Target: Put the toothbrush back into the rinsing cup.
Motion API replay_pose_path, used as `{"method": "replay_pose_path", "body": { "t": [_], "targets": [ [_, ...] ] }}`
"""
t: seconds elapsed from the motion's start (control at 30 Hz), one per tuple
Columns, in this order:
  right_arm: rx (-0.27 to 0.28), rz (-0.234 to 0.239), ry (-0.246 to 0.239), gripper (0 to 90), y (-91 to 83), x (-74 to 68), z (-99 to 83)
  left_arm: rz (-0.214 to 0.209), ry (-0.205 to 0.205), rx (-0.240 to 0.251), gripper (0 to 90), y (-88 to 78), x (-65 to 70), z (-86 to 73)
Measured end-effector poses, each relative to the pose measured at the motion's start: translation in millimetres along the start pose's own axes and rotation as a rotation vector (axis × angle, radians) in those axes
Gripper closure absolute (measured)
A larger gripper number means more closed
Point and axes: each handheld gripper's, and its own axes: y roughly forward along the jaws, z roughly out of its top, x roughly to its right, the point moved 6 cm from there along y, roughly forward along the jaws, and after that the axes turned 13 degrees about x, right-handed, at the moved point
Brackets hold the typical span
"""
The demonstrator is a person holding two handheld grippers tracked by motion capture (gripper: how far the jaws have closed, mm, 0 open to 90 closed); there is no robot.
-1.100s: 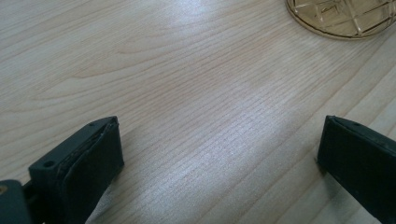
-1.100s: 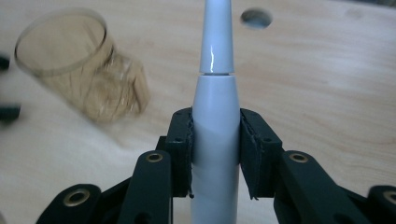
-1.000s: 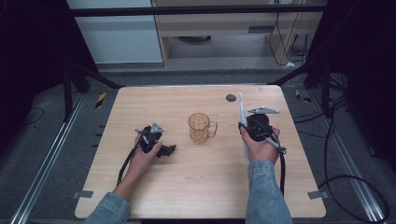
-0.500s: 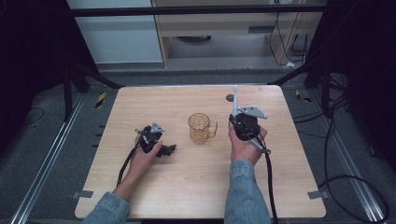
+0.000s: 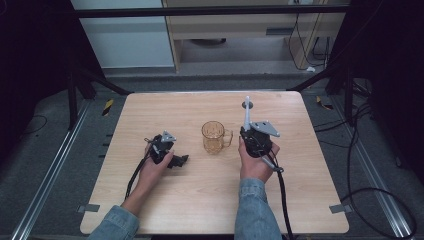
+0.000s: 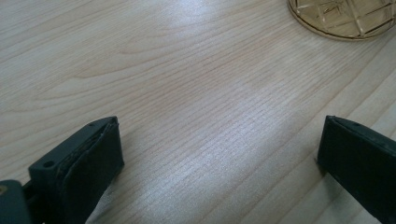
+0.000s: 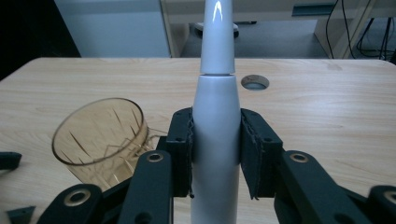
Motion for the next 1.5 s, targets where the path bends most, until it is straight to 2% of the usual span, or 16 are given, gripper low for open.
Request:
{"method": "replay_pose_path", "body": {
  "t": [0.13, 0.27, 0.37, 0.4, 0.43, 0.47, 0.5, 0.57, 0.67, 0.87, 1.03, 1.27, 1.3, 1.5],
  "targets": [
    [0.035, 0.016, 0.005, 67.0, 3.1, -12.0, 5.9, 0.001, -0.001, 0.000, 0.0, 0.0, 0.0, 0.0],
    [0.046, 0.029, -0.004, 66.9, 3.5, -18.7, 14.4, 0.001, -0.001, 0.001, 0.0, 0.1, 0.0, 0.1],
    [0.060, 0.042, -0.021, 67.0, 9.1, -25.1, 29.5, 0.001, 0.001, 0.002, 0.0, 0.2, -0.2, 0.2],
    [0.060, 0.042, -0.021, 67.0, 9.1, -25.1, 29.5, 0.001, 0.001, 0.002, 0.0, 0.2, -0.2, 0.2],
    [0.062, 0.053, -0.034, 67.0, 12.7, -29.8, 38.5, 0.001, 0.002, 0.002, 0.0, 0.1, -0.3, 0.2],
    [0.062, 0.053, -0.034, 67.0, 12.7, -29.8, 38.5, 0.001, 0.002, 0.002, 0.0, 0.1, -0.3, 0.2],
    [0.066, 0.068, -0.056, 67.0, 16.3, -35.8, 48.3, 0.001, 0.002, 0.001, 0.0, 0.1, -0.2, 0.1],
    [0.065, 0.075, -0.074, 67.0, 17.8, -38.9, 53.1, 0.001, 0.002, 0.001, 0.0, 0.1, -0.2, 0.1],
    [0.058, 0.094, -0.128, 67.0, 25.5, -48.9, 68.0, 0.001, 0.001, 0.001, 0.0, 0.1, -0.2, 0.1],
    [0.040, 0.120, -0.181, 67.0, 37.7, -58.8, 79.1, 0.001, -0.001, 0.001, 0.0, 0.1, -0.1, 0.2],
    [0.043, 0.129, -0.183, 67.0, 41.0, -63.1, 85.9, 0.001, 0.001, 0.000, 0.0, 0.1, -0.2, 0.1],
    [0.042, 0.133, -0.210, 67.0, 50.0, -64.4, 90.3, 0.000, 0.000, 0.001, 0.0, 0.1, -0.1, 0.1],
    [0.036, 0.139, -0.187, 67.0, 52.6, -62.7, 89.6, 0.000, 0.000, 0.001, 0.0, 0.1, -0.1, 0.2],
    [0.053, 0.147, -0.151, 66.9, 55.1, -61.3, 92.1, 0.000, 0.001, 0.001, 0.0, 0.1, -0.2, 0.2]
  ]
}}
